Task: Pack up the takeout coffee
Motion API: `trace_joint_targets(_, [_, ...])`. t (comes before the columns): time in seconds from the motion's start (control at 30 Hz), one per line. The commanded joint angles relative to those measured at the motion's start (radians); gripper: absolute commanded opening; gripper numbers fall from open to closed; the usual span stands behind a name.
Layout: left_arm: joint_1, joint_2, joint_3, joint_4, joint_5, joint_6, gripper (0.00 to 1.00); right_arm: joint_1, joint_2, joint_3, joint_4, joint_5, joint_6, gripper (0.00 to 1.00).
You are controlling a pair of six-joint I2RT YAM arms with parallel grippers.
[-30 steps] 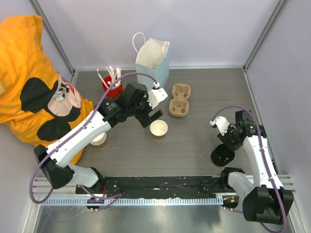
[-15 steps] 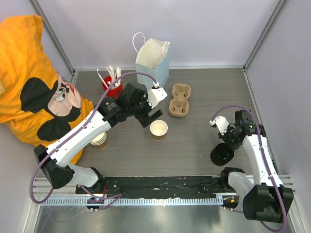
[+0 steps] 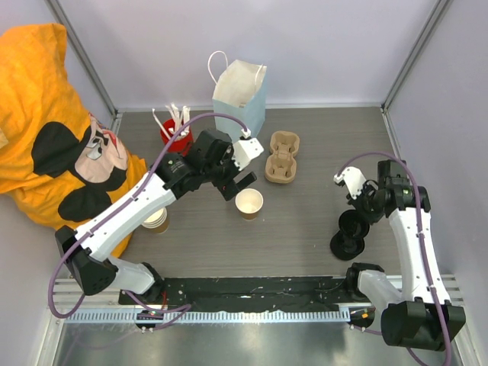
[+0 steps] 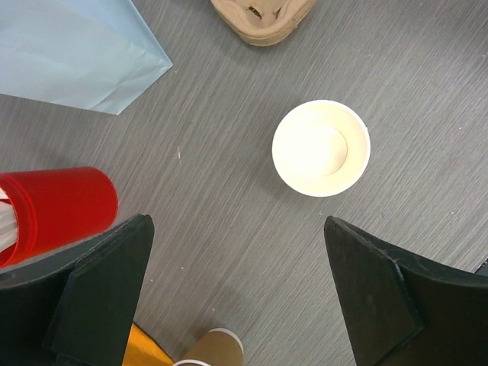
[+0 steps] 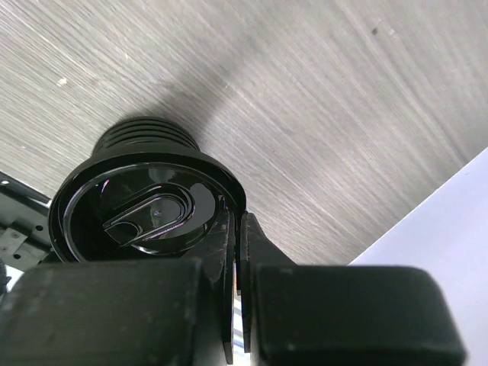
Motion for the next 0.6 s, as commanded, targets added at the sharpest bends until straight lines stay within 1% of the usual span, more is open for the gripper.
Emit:
trace_joint_targets(0.0, [0.003, 0.017, 0.045, 0.013, -0.046, 0.061, 1.0, -0.004, 0.024, 0.116, -0.056, -0.063, 0.018, 0.01])
trace_joint_targets(0.03, [0.003, 0.019, 0.048, 0.009, -0.069, 0.085, 1.0, -0.002, 0.035, 0.136, -0.07, -0.088, 0.023, 0.02])
trace_joint_targets(0.07, [0.005, 0.017, 0.053, 0.007, -0.122, 0.109, 1.0, -0.002, 0.061, 0.156, -0.076, -0.1, 0.032, 0.02])
trace_joint_targets(0.2, [0.0, -0.013, 0.059, 0.042, -0.187, 0.252, 1.0, -0.004, 0.148, 0.29, -0.124, -0.21, 0.046, 0.03])
trace_joint_targets(0.23, [-0.006, -0.02, 0.06, 0.056, -0.196, 0.311, 1.0, -0.004, 0.17, 0.314, -0.131, -0.232, 0.049, 0.04])
trace_joint_targets(0.3, [-0.015, 0.0, 0.094, 0.064, -0.236, 0.356, 1.0, -0.002, 0.235, 0.385, -0.159, -0.292, 0.064, 0.04])
trace_joint_targets(0.33, [-0.029, 0.005, 0.099, 0.073, -0.247, 0.402, 1.0, -0.002, 0.258, 0.412, -0.177, -0.312, 0.063, 0.05])
trace_joint_targets(0.37, [-0.035, 0.006, 0.096, 0.087, -0.249, 0.436, 1.0, 0.002, 0.28, 0.439, -0.196, -0.348, 0.058, 0.05])
trace_joint_targets(0.43, [-0.069, -0.018, 0.053, 0.148, -0.224, 0.523, 1.0, 0.011, 0.338, 0.51, -0.239, -0.375, 0.043, 0.06])
trace_joint_targets(0.47, [-0.078, -0.032, 0.03, 0.179, -0.203, 0.606, 1.0, 0.019, 0.354, 0.531, -0.245, -0.382, 0.041, 0.06])
trace_joint_targets(0.5, [-0.089, -0.049, 0.009, 0.243, -0.155, 0.652, 1.0, 0.033, 0.366, 0.57, -0.251, -0.392, 0.04, 0.06])
trace_joint_targets(0.53, [-0.102, -0.079, -0.031, 0.269, -0.116, 0.693, 1.0, 0.044, 0.39, 0.588, -0.254, -0.396, 0.036, 0.06])
trace_joint_targets(0.57, [-0.107, -0.099, -0.054, 0.294, -0.076, 0.782, 1.0, 0.051, 0.401, 0.625, -0.256, -0.401, 0.035, 0.06])
